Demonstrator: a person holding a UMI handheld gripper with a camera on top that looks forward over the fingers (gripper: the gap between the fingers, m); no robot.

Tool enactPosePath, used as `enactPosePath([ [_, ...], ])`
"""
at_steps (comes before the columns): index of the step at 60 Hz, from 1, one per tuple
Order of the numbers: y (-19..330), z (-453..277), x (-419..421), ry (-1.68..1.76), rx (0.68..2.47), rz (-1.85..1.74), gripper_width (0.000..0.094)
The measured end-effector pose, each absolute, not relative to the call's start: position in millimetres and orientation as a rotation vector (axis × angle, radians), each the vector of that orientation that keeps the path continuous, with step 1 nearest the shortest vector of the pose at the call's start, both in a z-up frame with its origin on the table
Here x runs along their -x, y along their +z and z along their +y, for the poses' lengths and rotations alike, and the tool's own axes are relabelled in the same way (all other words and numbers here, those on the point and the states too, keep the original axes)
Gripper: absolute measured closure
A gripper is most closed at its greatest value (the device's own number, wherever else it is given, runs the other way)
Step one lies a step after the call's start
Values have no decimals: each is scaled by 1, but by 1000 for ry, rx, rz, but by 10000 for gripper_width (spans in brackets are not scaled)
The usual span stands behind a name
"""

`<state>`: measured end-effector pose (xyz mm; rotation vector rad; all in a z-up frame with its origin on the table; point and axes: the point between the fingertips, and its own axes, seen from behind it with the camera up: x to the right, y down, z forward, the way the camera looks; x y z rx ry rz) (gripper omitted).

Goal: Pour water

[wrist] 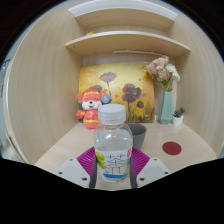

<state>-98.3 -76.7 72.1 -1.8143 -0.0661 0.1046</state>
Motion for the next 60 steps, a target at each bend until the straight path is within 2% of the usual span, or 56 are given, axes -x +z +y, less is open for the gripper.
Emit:
enactPosePath([
  [6, 70, -76, 96, 95, 1824, -64, 522],
  [10, 67, -77, 106, 124, 1843, -66, 522],
  [22, 84, -62, 170, 324, 1863, 1, 524],
  [34, 133, -28, 210, 737, 1849, 307, 522],
  [48, 181, 3, 201, 1239, 1676, 760, 523],
  [60, 198, 17, 162, 1566, 1360, 1188, 522],
])
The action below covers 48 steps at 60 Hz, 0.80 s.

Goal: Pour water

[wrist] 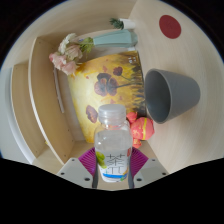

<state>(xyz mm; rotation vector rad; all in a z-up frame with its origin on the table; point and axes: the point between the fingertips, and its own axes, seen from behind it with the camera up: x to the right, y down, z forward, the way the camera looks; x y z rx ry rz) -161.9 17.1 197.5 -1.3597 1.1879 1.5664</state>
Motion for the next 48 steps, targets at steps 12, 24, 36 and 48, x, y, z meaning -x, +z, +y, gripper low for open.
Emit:
enactPosePath([
  [12, 192, 28, 133, 1721, 1091, 1486, 521],
  [24, 189, 36, 136, 1792, 1038, 1606, 512],
  [36, 195, 36, 136, 1714, 1158, 1538, 511],
  [48, 227, 33, 117, 1209, 1591, 981, 510],
])
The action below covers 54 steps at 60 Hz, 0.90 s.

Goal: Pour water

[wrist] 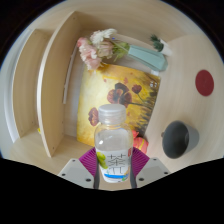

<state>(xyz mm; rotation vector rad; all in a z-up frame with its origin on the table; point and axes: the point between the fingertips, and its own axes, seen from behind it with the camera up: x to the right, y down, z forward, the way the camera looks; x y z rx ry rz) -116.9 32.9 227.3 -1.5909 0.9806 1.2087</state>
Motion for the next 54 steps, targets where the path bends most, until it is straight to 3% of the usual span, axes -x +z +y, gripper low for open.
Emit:
enactPosePath([
  [9, 271, 33, 66, 739, 1715, 535, 509],
  [17, 282, 32, 6, 346, 1744, 240, 502],
  [28, 233, 32, -75, -11, 1792, 95, 503],
  [40, 150, 34, -125, -97, 1909, 141, 504],
  [54, 85, 39, -140, -107, 1966, 154, 502],
])
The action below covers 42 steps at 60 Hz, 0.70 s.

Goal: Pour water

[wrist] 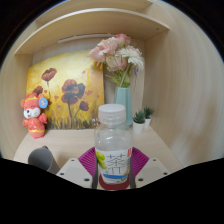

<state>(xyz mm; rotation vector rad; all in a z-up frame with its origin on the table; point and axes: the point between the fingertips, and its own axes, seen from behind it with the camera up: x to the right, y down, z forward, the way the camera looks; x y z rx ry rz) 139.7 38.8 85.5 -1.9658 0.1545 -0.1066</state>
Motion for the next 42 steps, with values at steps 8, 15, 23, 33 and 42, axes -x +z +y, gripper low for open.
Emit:
enactPosePath([
  [8, 66, 35, -142, -106, 1958, 168, 501],
  [15, 64, 30, -144, -78, 1922, 210, 480],
  [23, 65, 27, -144, -97, 1902, 215, 394],
  [33, 43, 17, -144, -125, 2005, 211, 184],
  [42, 21, -14, -134, -159, 2095, 187, 147],
])
